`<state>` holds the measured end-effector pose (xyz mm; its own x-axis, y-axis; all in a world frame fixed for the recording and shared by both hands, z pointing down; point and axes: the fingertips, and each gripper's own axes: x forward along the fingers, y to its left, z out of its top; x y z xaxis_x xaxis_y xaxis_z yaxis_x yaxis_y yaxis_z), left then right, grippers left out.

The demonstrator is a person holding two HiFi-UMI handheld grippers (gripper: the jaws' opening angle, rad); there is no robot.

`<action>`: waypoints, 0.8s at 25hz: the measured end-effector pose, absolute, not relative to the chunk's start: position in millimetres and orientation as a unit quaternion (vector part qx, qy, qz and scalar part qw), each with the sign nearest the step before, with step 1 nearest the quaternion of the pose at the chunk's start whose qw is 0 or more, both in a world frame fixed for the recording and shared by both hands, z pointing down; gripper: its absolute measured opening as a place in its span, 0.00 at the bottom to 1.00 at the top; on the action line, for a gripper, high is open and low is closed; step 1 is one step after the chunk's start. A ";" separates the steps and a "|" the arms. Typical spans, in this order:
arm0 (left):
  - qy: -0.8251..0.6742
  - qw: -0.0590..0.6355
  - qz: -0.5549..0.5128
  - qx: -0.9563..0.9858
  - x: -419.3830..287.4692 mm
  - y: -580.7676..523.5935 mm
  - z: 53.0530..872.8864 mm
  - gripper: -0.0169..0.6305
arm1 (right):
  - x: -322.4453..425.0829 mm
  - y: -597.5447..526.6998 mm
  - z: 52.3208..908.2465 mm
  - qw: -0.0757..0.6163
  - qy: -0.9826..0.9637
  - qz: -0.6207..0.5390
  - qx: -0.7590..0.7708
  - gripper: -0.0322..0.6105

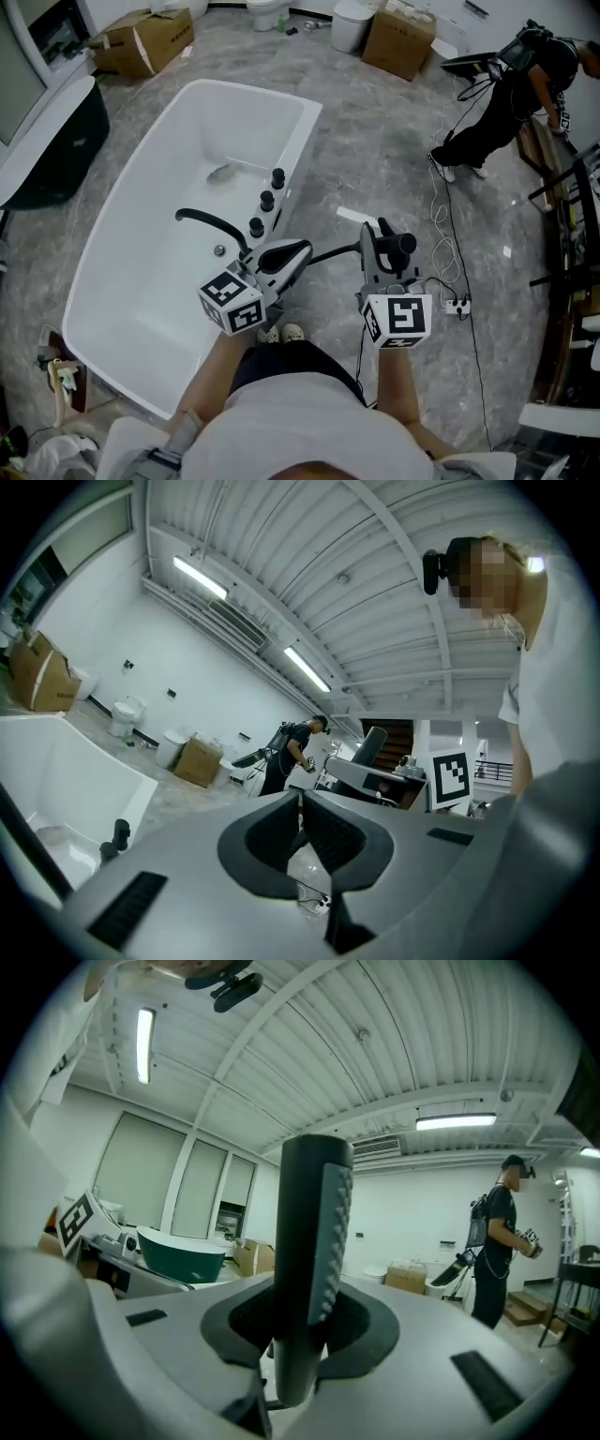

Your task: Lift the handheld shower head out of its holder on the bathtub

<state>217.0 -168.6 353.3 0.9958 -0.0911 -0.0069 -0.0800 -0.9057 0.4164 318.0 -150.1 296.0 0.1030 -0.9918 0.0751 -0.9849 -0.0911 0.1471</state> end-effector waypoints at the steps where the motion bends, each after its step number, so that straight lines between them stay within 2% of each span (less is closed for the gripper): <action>1: -0.036 0.213 -0.011 0.976 223.5 -166.1 353.4 0.06 | 326.3 -145.1 294.9 0.086 -0.660 -0.026 0.746 0.21; 5: -0.005 0.217 -0.003 0.976 246.0 -152.7 355.3 0.06 | 360.7 -122.2 290.4 0.103 -0.619 -0.034 0.778 0.21; 20: 0.106 0.220 0.022 0.969 311.3 -96.3 358.4 0.06 | 449.8 -5.7 293.3 0.080 -0.476 0.001 0.876 0.21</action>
<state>311.3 -96.3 358.4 0.9766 0.2151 -0.0043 0.1958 -0.8804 0.4319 449.8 -5.7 293.3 0.5467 -0.8337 0.0779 -0.8340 -0.5338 0.1394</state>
